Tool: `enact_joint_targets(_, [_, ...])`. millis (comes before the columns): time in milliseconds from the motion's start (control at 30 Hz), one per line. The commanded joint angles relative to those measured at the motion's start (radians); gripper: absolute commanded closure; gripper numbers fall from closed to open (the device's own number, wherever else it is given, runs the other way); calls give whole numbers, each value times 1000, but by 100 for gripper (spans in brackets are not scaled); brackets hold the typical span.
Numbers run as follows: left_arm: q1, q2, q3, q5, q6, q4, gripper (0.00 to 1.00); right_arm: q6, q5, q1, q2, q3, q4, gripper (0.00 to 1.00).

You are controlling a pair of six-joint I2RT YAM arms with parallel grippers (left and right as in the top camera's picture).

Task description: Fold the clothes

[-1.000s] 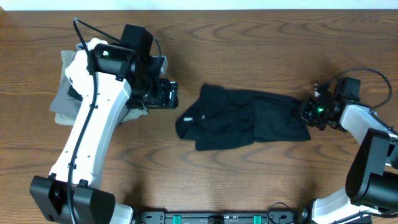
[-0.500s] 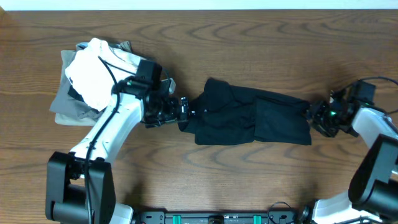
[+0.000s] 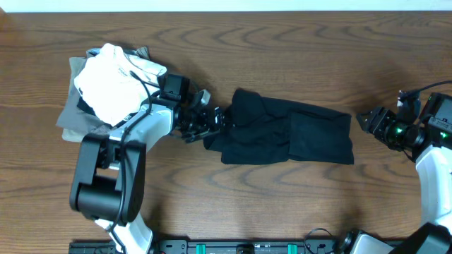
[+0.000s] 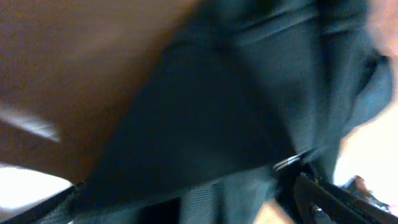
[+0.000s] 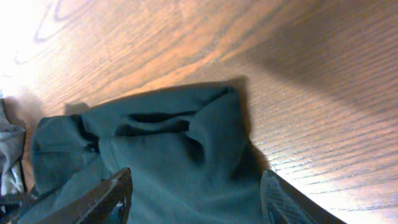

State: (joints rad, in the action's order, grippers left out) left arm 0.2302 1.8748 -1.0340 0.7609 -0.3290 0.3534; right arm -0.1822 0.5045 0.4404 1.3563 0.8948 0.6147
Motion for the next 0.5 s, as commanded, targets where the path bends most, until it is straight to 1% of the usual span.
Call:
enact_joint_targets(0, [8,84,19,167,-17,-68,2,24,24,3,-18,6,7,36])
enact_joint_targets(100, [25,87,18,242,-18,-152,2,27,24,3,-16,6,12,35])
enact_joint_targets(200, [46,87,18,248,-16,-162,2,31,24,3,-16,6,14,35])
enact_joint_targets(233, [55,87,18,248,-11,-162,0,31,24,3,-16,6,14,36])
enact_joint_targets(267, [66,87,18,237,-5,-164,4,31,24,3,-16,6,14,35])
enact_joint_targets(400, [100,87,18,225,23,-184,9,31,24,3,-16,6,15,36])
enact_joint_targets(433, [110,87,18,225,25,-201,11,31,24,3,-16,6,16,36])
enact_joint_targets(467, [119,87,18,225,25,-222,16,31,24,3,-16,6,18,36])
